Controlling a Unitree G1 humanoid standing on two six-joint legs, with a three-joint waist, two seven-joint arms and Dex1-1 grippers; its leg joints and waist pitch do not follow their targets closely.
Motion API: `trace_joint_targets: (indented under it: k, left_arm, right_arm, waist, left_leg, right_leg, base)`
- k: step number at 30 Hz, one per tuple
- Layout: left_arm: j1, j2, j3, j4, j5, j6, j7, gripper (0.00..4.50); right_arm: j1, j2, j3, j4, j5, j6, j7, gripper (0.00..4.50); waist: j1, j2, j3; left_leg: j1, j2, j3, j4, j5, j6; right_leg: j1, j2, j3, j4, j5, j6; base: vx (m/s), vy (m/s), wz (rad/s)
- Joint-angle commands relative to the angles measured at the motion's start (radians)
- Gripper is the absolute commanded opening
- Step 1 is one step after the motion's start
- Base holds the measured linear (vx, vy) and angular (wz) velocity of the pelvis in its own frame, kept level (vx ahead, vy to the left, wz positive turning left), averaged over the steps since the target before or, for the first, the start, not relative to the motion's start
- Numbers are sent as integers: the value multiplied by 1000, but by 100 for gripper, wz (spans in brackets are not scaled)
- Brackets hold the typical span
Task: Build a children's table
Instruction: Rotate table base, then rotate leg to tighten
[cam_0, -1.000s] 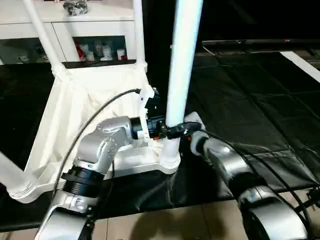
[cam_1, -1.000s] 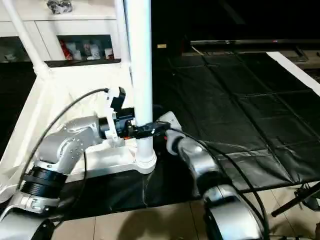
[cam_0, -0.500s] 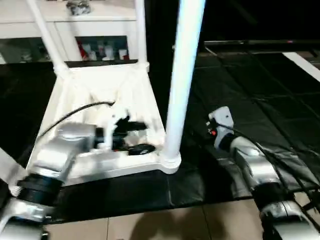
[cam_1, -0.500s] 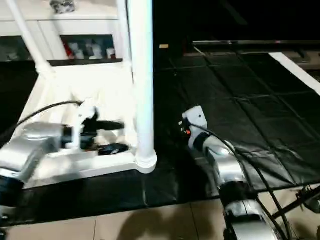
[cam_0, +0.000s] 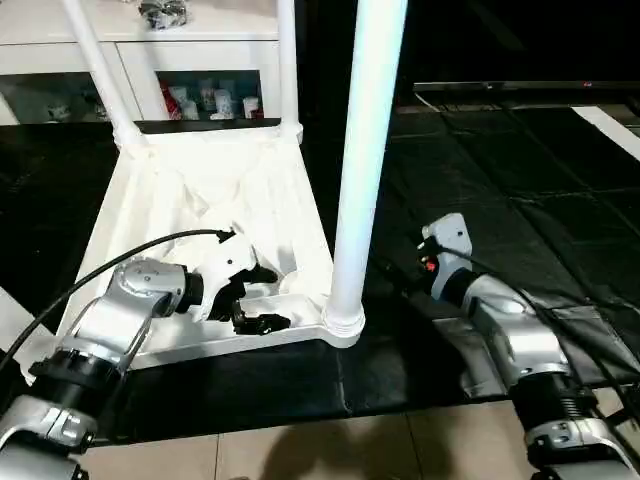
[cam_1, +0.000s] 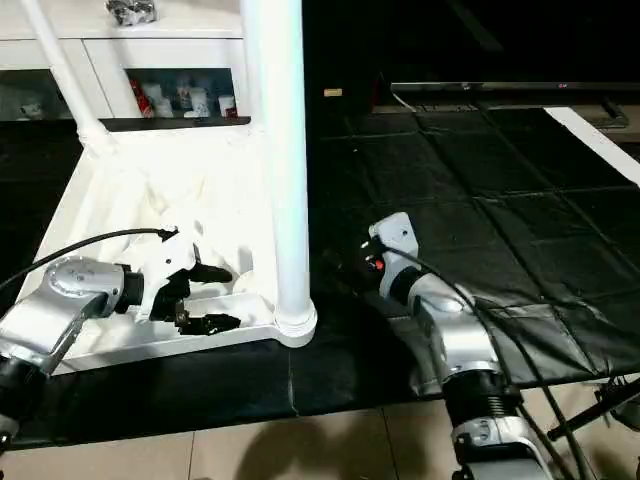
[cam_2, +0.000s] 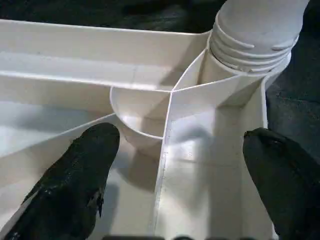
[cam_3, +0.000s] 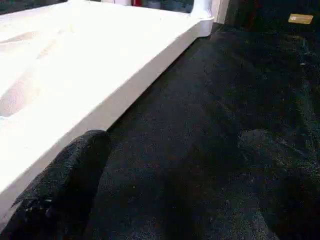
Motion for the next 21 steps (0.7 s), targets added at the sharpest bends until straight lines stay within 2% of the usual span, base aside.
trace_joint_targets:
  k: [1, 5, 8, 9, 11, 13, 15, 16, 18, 19, 21]
  left_arm:
    - [-13, -2, -10, 16, 18, -17, -8, 448]
    - [-23, -7, -17, 41, 31, -36, -10, 448]
    - [-30, -2, -33, 63, 54, -62, -18, 448]
    - [-39, 1, -46, 82, 67, -76, -37, 448]
    - [-44, 3, -51, 92, 74, -84, -44, 448]
    - [-61, 5, -63, 127, 97, -108, -52, 448]
    - [-73, 0, -64, 148, 98, -110, -57, 448]
    - [-79, -4, -56, 141, 74, -78, -84, 420]
    - [-79, -10, -42, 125, 45, -47, -100, 412]
    - [-80, -18, -24, 110, 16, -16, -107, 412]
    - [-86, -34, 8, 102, -24, 17, -102, 400]
  right_arm:
    - [15, -5, -3, -26, 16, 37, -4, 450]
    - [19, 3, -13, -43, 42, 50, 16, 450]
    - [38, -33, 37, -54, 16, -9, 112, 450]
    - [43, -38, 33, -67, 38, 12, 137, 450]
    - [45, -49, 41, -72, 28, 6, 141, 450]
    - [52, -88, 68, -107, 26, 80, 178, 450]
    - [62, -111, 80, -132, 39, 108, 226, 450]
    - [73, -134, 93, -146, 30, 101, 254, 450]
    - [80, -146, 97, -150, 26, 91, 268, 450]
    - [86, -154, 95, -153, 27, 86, 277, 450]
    - [93, -163, 89, -155, 23, 76, 280, 450]
  waist:
    - [5, 4, -63]
    - [5, 2, -63]
    - [7, -1, -63]
    - [9, -3, -62]
    - [9, -2, -62]
    - [11, 0, -63]
    - [11, -1, -63]
    - [15, 10, -63]
    - [15, 2, -65]
    - [16, 9, -65]
    - [18, 5, -65]
  left_leg:
    - [2, 21, -6, -71, -194, 14]
    - [0, 21, -6, -71, -195, 14]
    - [-1, 23, -7, -70, -194, 20]
    - [-1, 21, -6, -70, -192, 27]
    - [-2, 22, -7, -70, -185, 27]
    - [-2, 21, -7, -68, -179, 26]
    - [-2, 19, -6, -68, -178, 30]
    - [-1, 22, -7, -68, -180, 29]
    - [-2, 22, -6, -67, -185, 26]
    - [-1, 22, -7, -67, -185, 25]
    - [0, 22, -4, -65, -187, 25]
  right_leg:
    - [58, -70, 62, -77, -263, -164]
    - [59, -71, 62, -78, -269, -164]
    - [59, -72, 61, -78, -269, -160]
    - [60, -71, 61, -79, -273, -157]
    - [59, -72, 61, -79, -275, -156]
    - [61, -71, 62, -78, -271, -155]
    - [62, -68, 60, -79, -273, -151]
    - [62, -72, 61, -78, -271, -154]
    - [63, -72, 59, -79, -270, -162]
    - [61, -73, 59, -79, -269, -165]
    - [60, -72, 60, -80, -259, -182]
  base:
    - [0, 0, 0]
    - [0, 0, 0]
    - [0, 0, 0]
    - [0, 0, 0]
    - [0, 0, 0]
    - [0, 0, 0]
    - [0, 0, 0]
    - [0, 0, 0]
    - [0, 0, 0]
    - [0, 0, 0]
    - [0, 0, 0]
